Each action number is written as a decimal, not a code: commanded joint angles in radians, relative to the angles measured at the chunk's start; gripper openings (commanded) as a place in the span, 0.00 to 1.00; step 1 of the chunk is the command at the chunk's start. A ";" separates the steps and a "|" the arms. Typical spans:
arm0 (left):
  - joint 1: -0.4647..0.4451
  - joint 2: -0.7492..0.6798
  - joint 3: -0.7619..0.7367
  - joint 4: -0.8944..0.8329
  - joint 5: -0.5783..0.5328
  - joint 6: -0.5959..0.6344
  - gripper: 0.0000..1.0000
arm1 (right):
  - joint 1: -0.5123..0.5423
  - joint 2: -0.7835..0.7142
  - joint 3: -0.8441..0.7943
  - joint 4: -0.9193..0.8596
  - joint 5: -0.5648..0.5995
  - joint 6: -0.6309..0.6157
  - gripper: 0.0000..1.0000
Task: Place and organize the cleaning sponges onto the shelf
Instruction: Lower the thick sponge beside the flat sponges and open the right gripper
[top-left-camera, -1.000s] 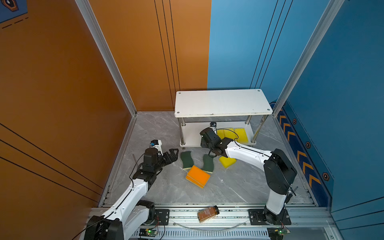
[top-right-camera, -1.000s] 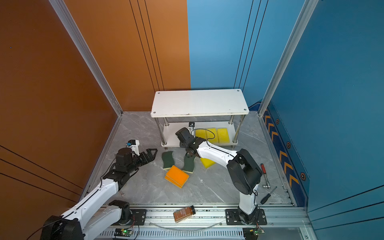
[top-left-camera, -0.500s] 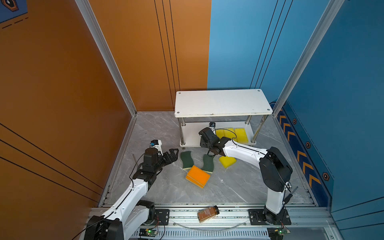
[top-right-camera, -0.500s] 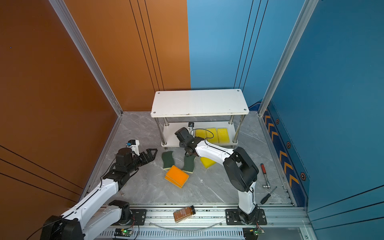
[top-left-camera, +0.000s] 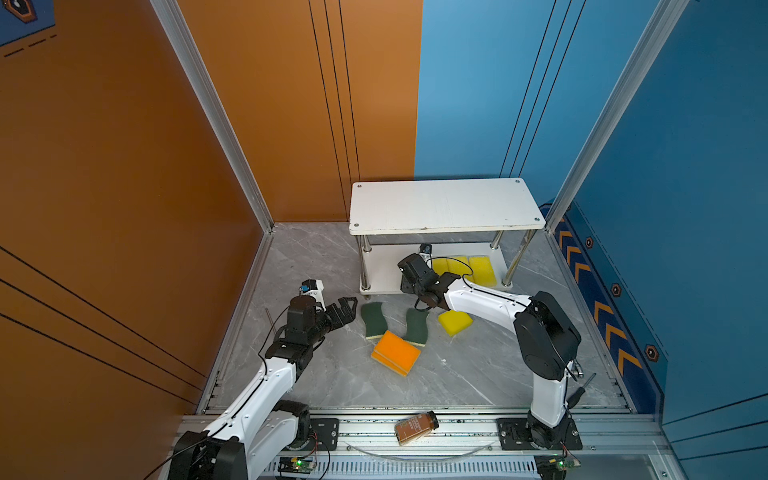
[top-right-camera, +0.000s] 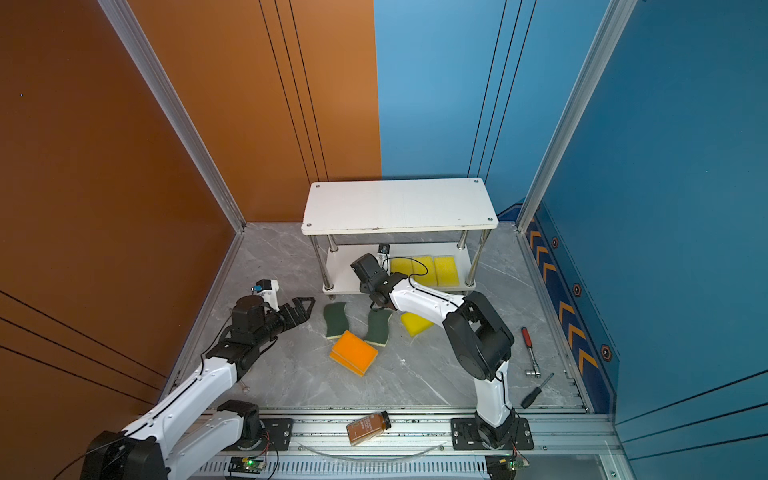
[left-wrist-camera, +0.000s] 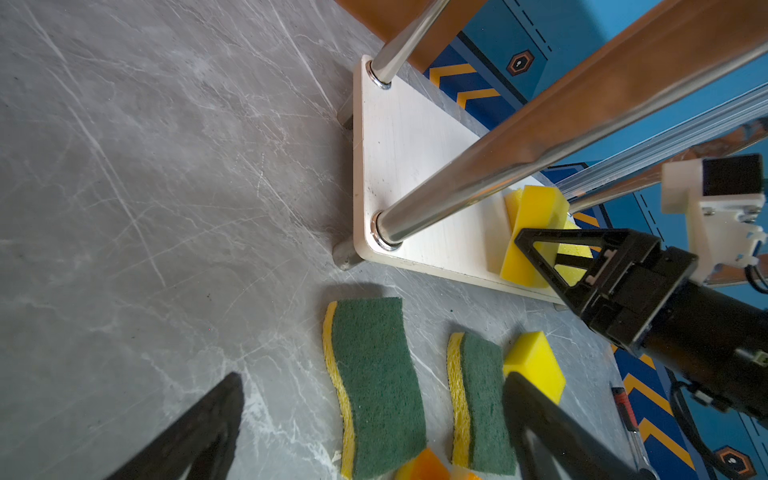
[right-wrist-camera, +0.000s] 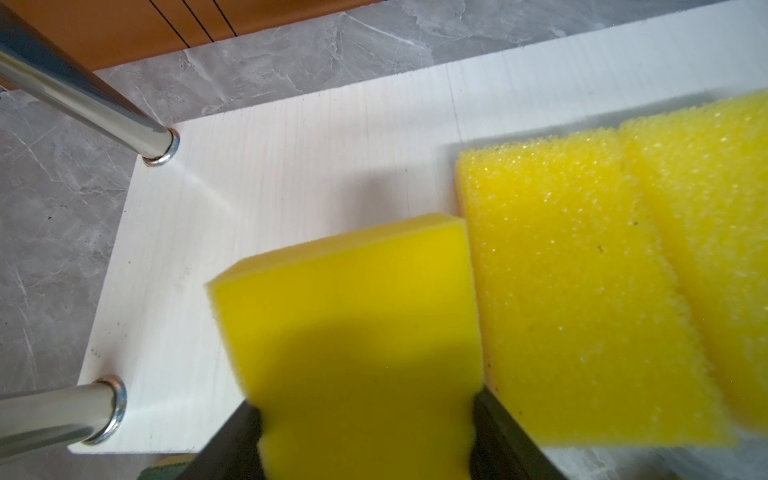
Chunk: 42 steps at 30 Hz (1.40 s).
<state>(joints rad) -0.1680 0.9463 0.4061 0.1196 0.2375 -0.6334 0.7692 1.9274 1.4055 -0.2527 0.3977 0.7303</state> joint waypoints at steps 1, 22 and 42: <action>0.009 -0.003 -0.006 -0.015 0.014 0.010 0.98 | -0.005 0.024 0.029 -0.016 0.012 0.012 0.68; 0.009 -0.002 -0.004 -0.020 0.014 0.012 0.98 | -0.019 0.061 0.050 -0.013 -0.007 0.017 0.70; 0.010 -0.011 -0.002 -0.032 0.011 0.016 0.98 | -0.018 0.059 0.058 -0.010 0.001 0.013 0.78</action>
<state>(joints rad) -0.1680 0.9463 0.4061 0.1062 0.2375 -0.6334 0.7532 1.9701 1.4353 -0.2523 0.3943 0.7341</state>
